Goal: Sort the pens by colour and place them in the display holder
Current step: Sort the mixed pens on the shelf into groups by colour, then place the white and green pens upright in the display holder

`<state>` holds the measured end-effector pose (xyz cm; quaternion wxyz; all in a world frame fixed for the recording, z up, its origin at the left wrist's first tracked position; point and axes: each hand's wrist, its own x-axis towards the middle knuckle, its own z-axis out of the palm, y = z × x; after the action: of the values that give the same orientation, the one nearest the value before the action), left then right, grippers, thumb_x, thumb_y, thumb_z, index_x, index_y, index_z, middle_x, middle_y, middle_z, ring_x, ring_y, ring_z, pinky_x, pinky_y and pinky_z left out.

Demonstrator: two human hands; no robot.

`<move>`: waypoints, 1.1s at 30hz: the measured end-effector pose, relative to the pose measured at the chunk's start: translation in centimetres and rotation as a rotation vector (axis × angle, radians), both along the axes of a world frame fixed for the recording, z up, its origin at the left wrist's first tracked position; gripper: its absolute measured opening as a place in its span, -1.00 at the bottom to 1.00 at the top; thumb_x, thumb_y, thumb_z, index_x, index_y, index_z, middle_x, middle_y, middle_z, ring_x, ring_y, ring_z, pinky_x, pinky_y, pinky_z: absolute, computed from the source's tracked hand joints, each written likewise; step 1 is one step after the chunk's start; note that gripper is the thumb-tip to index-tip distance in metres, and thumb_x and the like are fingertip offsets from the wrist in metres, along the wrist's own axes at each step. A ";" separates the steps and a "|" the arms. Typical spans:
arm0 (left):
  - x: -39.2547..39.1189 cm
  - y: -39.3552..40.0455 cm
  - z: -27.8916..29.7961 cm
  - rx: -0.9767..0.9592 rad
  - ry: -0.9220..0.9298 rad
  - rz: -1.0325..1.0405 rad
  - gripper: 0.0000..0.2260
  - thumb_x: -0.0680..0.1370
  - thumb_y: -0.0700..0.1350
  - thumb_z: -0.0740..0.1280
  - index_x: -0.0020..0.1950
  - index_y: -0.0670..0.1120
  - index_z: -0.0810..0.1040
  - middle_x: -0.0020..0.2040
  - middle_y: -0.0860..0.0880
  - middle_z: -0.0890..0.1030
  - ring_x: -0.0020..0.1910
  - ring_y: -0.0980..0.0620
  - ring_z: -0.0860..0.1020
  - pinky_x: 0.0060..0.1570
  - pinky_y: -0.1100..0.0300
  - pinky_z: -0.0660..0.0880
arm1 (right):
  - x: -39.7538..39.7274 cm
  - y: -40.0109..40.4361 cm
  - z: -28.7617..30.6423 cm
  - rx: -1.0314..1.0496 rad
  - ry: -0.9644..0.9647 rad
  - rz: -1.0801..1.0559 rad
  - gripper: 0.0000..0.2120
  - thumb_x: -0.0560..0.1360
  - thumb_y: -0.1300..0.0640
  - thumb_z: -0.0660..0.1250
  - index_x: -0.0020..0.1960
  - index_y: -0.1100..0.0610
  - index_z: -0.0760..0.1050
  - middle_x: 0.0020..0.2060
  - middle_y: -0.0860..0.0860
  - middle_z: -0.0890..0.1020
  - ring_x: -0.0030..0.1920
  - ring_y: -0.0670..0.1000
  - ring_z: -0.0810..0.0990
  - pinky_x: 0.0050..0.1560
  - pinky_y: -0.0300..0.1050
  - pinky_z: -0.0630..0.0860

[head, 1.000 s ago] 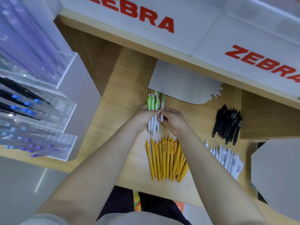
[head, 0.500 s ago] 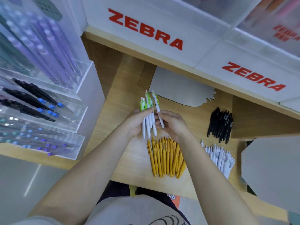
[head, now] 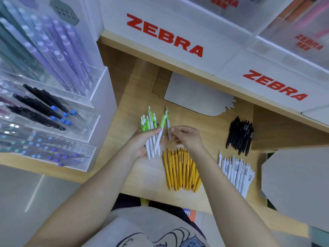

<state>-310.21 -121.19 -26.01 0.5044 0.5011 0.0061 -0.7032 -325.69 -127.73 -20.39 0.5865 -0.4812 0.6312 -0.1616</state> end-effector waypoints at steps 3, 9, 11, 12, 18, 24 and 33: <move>0.4 0.0 -0.5 0.004 0.022 0.017 -0.90 0.51 -0.23 0.44 -0.01 -0.22 0.65 -0.14 -0.14 0.66 -0.14 -0.06 0.64 -0.09 0.06 0.65 | 1.1 -0.9 -1.9 -0.013 0.037 0.022 -0.95 0.51 0.25 0.41 -0.08 0.25 0.61 -0.34 0.16 0.59 -0.36 0.07 0.52 -0.27 -0.11 0.50; 2.1 1.2 -1.2 0.028 -0.012 0.038 -0.83 0.54 -0.28 0.40 0.11 -0.23 0.55 -0.14 -0.12 0.65 -0.22 0.01 0.68 -0.19 0.11 0.64 | 2.2 -2.9 -7.0 -0.083 0.287 -0.078 -0.81 0.40 0.05 0.53 -0.19 0.01 0.50 -0.09 0.08 0.67 -0.06 0.18 0.65 0.02 0.08 0.61; 2.5 1.6 -1.3 0.038 -0.043 0.038 -0.78 0.53 -0.30 0.41 0.16 -0.25 0.54 -0.11 -0.13 0.64 -0.24 0.00 0.67 -0.17 0.11 0.64 | 2.7 -3.0 -7.5 -0.112 0.333 -0.051 -0.79 0.40 0.03 0.53 -0.13 0.10 0.55 -0.10 0.01 0.64 -0.08 0.05 0.61 -0.06 -0.14 0.51; 2.6 1.8 -1.3 0.034 -0.050 0.044 -0.76 0.52 -0.30 0.41 0.18 -0.27 0.54 -0.09 -0.14 0.65 -0.22 -0.01 0.68 -0.16 0.11 0.65 | 2.8 -3.1 -7.7 -0.122 0.356 -0.035 -0.77 0.41 0.03 0.53 -0.08 0.14 0.57 -0.10 -0.01 0.63 -0.09 0.00 0.57 -0.09 -0.20 0.45; 2.7 2.4 -0.9 0.003 0.014 0.047 -0.71 0.51 -0.25 0.40 0.23 -0.23 0.56 0.05 -0.09 0.70 -0.02 -0.08 0.70 -0.14 0.13 0.63 | 3.3 -2.4 -7.3 -0.065 0.287 -0.056 -0.84 0.44 0.04 0.51 -0.19 0.11 0.60 -0.24 0.00 0.62 -0.19 0.00 0.56 -0.10 -0.12 0.50; 2.4 2.7 1.6 -0.033 -0.001 -0.004 -0.85 0.57 -0.25 0.36 0.13 -0.23 0.58 -0.05 -0.14 0.71 -0.10 -0.07 0.70 -0.16 0.12 0.64 | 3.0 2.4 0.1 0.063 -0.133 -0.041 -0.83 0.56 0.19 0.36 -0.01 0.32 0.60 -0.33 0.12 0.65 -0.45 -0.01 0.50 -0.46 -0.20 0.40; -0.4 6.2 6.3 -0.133 -0.137 -0.190 -0.84 0.51 -0.28 0.43 0.09 -0.23 0.60 -0.09 -0.16 0.68 -0.08 -0.13 0.64 0.01 0.00 0.60 | 0.2 10.9 4.6 -0.162 -0.048 -0.039 -0.86 0.53 0.21 0.41 -0.17 0.09 0.69 -0.40 0.06 0.62 -0.44 -0.01 0.45 -0.43 -0.17 0.42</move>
<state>-310.63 -114.95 -19.73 0.4668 0.5117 -0.1224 -0.7109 -325.49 -116.80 -15.78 0.5573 -0.5105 0.6111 -0.2350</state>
